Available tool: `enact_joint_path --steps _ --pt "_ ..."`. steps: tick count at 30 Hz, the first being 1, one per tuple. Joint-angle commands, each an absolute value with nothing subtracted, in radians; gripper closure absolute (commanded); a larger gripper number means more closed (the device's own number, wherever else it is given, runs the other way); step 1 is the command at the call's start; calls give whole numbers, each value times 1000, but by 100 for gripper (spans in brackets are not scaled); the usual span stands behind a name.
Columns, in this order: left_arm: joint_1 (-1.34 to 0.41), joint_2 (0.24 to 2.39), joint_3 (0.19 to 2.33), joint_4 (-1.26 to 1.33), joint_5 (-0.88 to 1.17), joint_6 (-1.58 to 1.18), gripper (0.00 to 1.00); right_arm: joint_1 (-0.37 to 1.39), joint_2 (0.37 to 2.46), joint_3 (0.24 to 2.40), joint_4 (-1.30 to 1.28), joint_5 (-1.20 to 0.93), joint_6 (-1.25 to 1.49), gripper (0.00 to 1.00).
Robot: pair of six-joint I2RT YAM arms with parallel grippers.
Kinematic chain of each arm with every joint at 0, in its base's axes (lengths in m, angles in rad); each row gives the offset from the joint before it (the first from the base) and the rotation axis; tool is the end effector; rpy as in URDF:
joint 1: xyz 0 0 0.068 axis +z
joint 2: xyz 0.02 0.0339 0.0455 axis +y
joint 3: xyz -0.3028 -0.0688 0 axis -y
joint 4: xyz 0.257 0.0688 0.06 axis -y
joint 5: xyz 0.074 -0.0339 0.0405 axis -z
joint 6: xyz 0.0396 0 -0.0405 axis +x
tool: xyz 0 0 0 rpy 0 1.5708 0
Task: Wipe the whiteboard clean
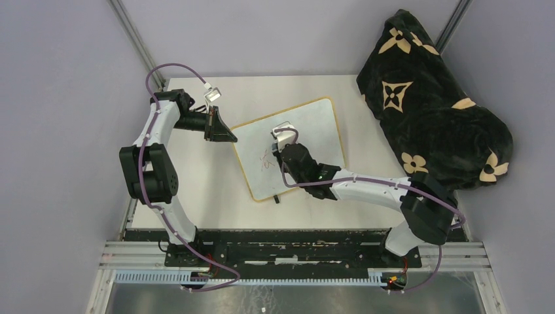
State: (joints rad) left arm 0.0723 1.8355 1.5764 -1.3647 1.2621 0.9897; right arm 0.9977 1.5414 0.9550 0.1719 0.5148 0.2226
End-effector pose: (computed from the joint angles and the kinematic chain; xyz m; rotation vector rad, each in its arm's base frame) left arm 0.3602 -0.0117 0.3120 0.9205 1.9588 -1.3925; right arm 0.2103 0.2899 0.2802 -0.4187 1.8951 0.3025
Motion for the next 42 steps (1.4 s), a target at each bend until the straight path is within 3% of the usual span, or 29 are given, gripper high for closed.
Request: enact_joint_path --steps 1,21,30,42 --pt "67 1808 1557 -1315 1210 1019 97 1035 1597 1023 213 482 246 99" --pt "67 1806 1542 -1314 1205 1031 97 796 1372 846 154 531 251 99" --pt "67 1810 1542 -1316 1214 1027 97 884 1412 802 234 477 302 99" --pt "68 1805 1540 -1316 1206 1026 97 1026 1551 913 258 502 316 99"
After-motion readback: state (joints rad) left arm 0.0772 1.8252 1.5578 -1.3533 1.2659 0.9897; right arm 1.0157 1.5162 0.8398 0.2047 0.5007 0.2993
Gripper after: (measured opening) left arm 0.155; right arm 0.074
